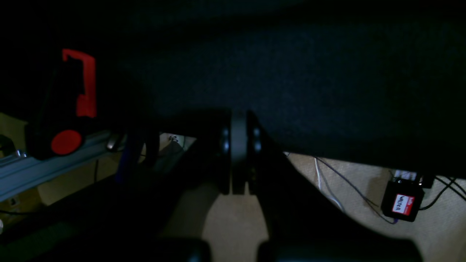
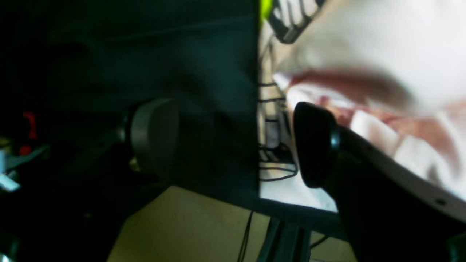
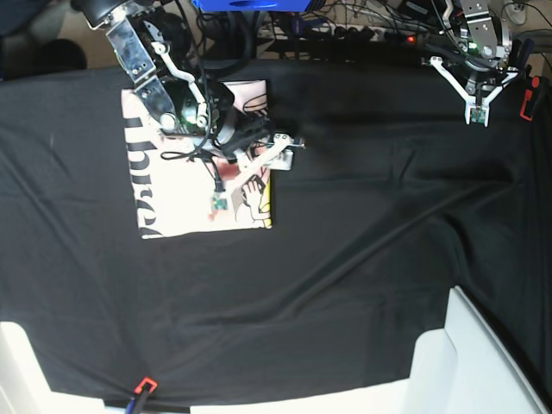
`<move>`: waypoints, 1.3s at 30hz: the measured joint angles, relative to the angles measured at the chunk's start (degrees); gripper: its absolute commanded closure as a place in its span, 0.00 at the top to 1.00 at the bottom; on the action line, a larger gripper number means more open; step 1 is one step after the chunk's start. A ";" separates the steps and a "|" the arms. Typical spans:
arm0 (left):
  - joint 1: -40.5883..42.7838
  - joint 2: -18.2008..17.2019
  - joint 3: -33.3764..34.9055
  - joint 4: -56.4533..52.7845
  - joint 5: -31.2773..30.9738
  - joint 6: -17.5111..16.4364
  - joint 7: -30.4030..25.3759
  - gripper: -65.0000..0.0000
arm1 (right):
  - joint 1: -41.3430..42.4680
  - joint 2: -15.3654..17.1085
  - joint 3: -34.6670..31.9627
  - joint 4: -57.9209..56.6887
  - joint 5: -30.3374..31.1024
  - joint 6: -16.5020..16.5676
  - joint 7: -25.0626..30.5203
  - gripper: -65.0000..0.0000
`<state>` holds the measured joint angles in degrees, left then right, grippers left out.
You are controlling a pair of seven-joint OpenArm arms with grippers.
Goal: Fold the T-shirt properly
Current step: 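Fold the grasped shirt end over onto the printed side with the right gripper, then press and smooth the folded shirt edge with the right gripper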
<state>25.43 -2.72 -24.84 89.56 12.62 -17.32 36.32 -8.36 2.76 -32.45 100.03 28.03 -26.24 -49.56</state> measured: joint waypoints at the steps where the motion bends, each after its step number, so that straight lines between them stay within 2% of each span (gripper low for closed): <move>1: 0.00 0.04 0.02 0.00 -0.02 0.00 0.02 0.02 | -0.02 0.42 -0.46 2.27 -0.35 0.00 0.04 0.73; 3: 0.00 0.07 0.02 0.00 -0.11 0.00 0.02 0.02 | -0.04 1.31 -0.37 7.52 -0.55 0.33 -0.61 0.73; 5: 0.00 -0.02 0.02 0.00 0.02 0.00 0.02 0.02 | 0.13 2.51 -0.22 11.43 0.04 0.35 -3.87 0.73; 6: -0.02 -0.04 -0.02 0.00 0.02 0.00 0.02 0.02 | 0.11 2.95 0.17 12.55 0.26 -0.50 -4.81 0.73; 8: 0.00 0.04 -0.02 0.00 -0.02 0.00 0.02 0.02 | 0.00 3.50 1.86 13.05 0.31 -5.60 -5.90 0.73; 10: -0.04 0.02 0.00 0.00 0.00 0.00 0.02 0.02 | -0.07 4.04 3.80 12.94 -0.31 -8.41 -6.25 0.73; 12: -0.17 -0.02 -0.02 0.00 0.04 0.00 0.04 0.02 | -0.04 6.16 4.42 12.94 0.35 -8.07 -5.75 0.73; 14: -0.20 0.04 -0.02 0.00 0.00 0.00 0.02 0.02 | -0.46 6.67 6.84 12.44 0.52 -8.13 -6.27 0.71; 16: -0.17 0.07 0.00 -0.02 -0.02 0.00 0.02 0.02 | -1.95 6.71 10.19 12.20 0.02 -8.15 -5.77 0.60; 19: -0.17 -0.02 -0.02 -0.02 0.00 0.00 0.02 0.02 | -5.16 7.04 12.90 12.20 -0.20 -8.33 -5.60 0.27; 20: -0.20 0.02 -0.02 -0.02 0.00 0.00 0.02 0.02 | -6.21 6.99 13.09 12.17 0.11 -8.33 -5.86 0.18; 21: -0.20 0.04 -0.02 -0.02 -0.07 -0.02 0.02 0.02 | -7.10 6.97 13.03 12.15 0.15 -8.31 -5.92 0.14; 29: -0.33 0.13 0.35 -0.02 0.00 0.00 0.02 0.02 | -10.12 6.58 12.57 11.39 0.13 -8.26 -5.53 0.13; 34: -0.33 0.11 0.39 -0.02 0.04 0.00 0.04 0.02 | -10.84 5.70 12.44 3.87 0.15 -7.48 0.98 0.13; 39: -0.33 0.15 0.42 -0.02 0.04 -0.02 0.02 0.02 | -10.84 5.49 9.70 -4.35 0.48 -0.63 4.98 0.13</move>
<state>25.10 -2.57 -24.43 89.54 12.67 -17.34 36.34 -19.20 8.25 -22.74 95.68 28.51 -26.87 -44.58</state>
